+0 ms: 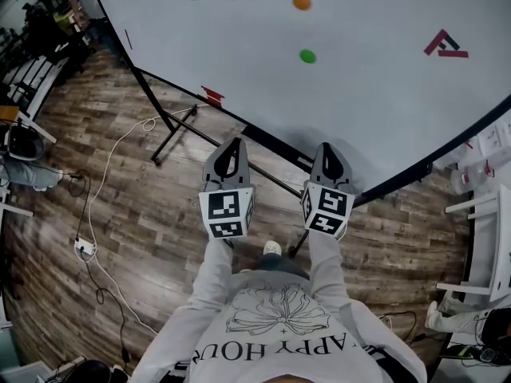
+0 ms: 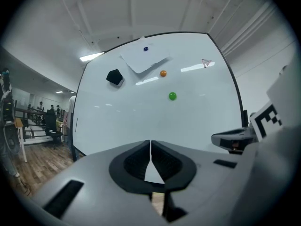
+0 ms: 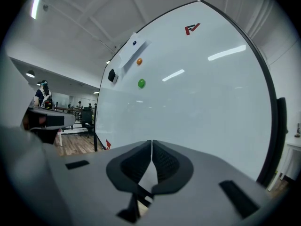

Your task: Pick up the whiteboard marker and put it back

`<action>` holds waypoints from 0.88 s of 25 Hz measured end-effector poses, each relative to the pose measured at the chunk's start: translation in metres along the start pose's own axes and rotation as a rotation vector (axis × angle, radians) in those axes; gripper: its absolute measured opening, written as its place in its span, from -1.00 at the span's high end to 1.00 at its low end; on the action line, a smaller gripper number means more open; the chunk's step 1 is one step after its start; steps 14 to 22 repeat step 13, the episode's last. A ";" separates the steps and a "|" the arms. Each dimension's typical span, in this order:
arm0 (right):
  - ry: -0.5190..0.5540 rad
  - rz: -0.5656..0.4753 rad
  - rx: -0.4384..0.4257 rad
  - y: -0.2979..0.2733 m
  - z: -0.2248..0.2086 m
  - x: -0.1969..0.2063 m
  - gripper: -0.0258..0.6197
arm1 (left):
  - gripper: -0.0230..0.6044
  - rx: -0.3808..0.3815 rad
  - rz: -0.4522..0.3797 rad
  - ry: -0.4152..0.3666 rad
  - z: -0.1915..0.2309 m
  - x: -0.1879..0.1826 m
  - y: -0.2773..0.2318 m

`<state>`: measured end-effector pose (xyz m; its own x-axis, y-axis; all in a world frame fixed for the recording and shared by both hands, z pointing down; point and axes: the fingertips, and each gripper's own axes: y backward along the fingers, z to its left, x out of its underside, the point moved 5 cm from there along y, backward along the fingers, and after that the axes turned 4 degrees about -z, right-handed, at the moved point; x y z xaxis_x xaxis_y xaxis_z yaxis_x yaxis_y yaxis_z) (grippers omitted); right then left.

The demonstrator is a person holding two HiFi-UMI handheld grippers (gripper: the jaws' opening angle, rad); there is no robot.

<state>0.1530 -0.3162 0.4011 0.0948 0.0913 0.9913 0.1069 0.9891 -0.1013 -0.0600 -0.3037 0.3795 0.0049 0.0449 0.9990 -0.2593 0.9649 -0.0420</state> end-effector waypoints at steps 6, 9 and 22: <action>0.005 -0.006 -0.002 0.001 -0.001 -0.001 0.90 | 0.89 -0.003 -0.004 0.001 0.000 0.001 0.000; 0.009 -0.007 0.001 0.000 -0.003 -0.002 0.90 | 0.89 -0.002 -0.005 0.000 -0.001 -0.001 -0.002; 0.009 -0.004 0.000 -0.002 -0.005 -0.002 0.90 | 0.89 -0.002 -0.008 -0.001 -0.003 -0.004 -0.004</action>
